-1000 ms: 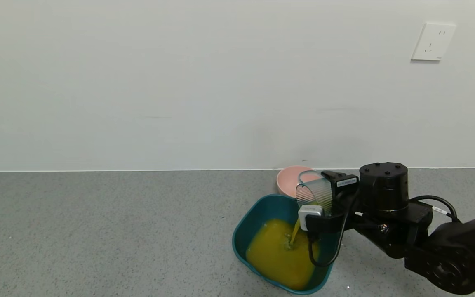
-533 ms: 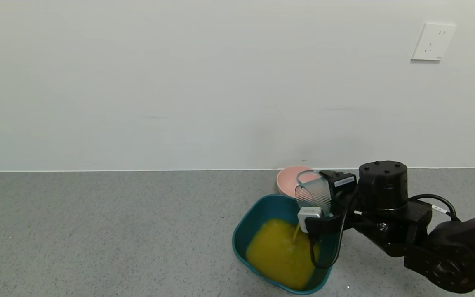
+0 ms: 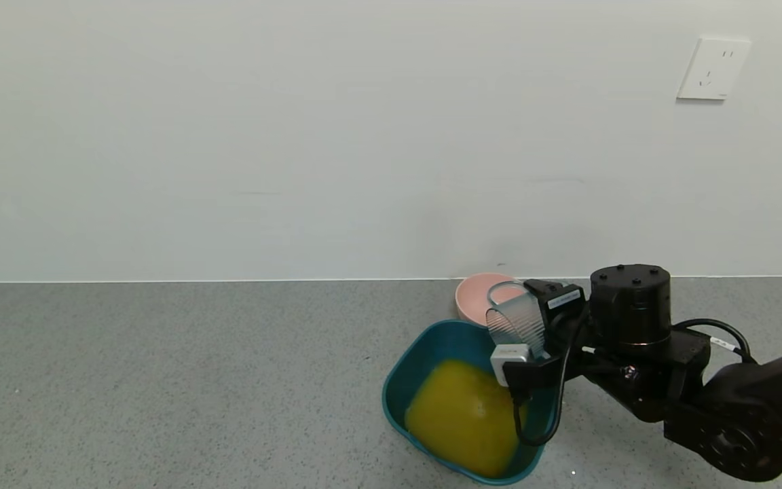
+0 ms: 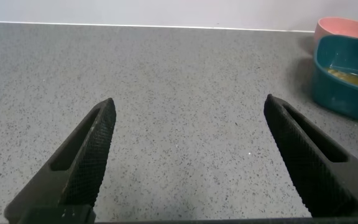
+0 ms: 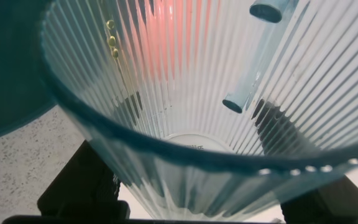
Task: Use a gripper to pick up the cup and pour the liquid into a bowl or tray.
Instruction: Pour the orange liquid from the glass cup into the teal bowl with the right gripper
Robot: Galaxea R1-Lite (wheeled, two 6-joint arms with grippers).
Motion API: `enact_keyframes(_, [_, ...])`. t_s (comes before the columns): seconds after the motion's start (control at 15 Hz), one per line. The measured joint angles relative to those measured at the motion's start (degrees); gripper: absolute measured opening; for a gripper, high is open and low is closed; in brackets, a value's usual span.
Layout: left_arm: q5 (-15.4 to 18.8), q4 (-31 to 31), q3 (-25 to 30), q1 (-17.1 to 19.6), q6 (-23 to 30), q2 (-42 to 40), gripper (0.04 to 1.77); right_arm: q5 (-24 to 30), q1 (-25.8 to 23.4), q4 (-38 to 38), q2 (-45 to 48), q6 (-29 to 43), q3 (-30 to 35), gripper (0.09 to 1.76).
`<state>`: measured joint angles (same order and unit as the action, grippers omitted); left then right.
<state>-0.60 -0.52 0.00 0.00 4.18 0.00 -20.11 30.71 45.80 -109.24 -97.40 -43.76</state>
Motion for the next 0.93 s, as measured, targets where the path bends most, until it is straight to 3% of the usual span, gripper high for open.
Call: enact_keyframes(0.93, [0.0,0.0,0.0,0.0,0.0,0.0,1.72,0.0,0.02,-0.02,-0.46,-4.0,-1.33,1.37])
